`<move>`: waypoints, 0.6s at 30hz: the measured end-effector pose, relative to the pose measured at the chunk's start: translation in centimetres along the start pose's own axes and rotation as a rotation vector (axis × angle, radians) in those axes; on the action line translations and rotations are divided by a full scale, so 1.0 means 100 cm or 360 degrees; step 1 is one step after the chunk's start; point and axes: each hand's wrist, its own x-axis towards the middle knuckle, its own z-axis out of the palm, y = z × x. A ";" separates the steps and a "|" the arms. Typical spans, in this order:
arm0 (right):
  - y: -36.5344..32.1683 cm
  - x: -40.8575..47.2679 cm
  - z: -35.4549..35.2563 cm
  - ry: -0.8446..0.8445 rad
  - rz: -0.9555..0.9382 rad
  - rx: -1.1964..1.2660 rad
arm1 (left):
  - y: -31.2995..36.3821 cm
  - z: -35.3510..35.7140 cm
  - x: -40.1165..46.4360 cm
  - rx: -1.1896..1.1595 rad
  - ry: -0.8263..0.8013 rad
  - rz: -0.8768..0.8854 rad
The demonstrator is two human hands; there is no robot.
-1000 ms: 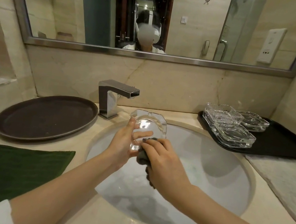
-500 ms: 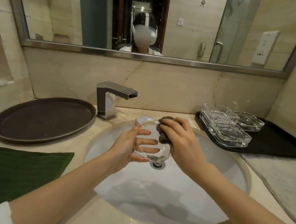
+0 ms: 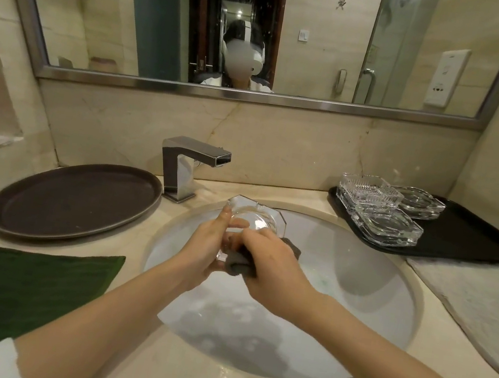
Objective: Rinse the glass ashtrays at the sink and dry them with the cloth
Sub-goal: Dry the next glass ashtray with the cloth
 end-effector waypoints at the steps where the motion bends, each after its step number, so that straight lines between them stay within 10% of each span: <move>1: 0.005 -0.003 -0.005 -0.0094 -0.0048 -0.0054 | 0.000 0.000 0.000 -0.0007 -0.0005 -0.0007; 8: 0.039 0.001 -0.028 0.0042 -0.0392 -0.0818 | 0.000 0.008 0.000 -0.0025 -0.0165 -0.0174; 13: 0.019 0.009 -0.007 0.0331 -0.0283 -0.0403 | 0.004 0.009 -0.003 -0.0096 -0.0143 -0.0090; 18: 0.016 -0.001 -0.012 -0.0113 -0.0179 -0.0126 | 0.002 0.003 -0.003 0.0001 0.0022 -0.0077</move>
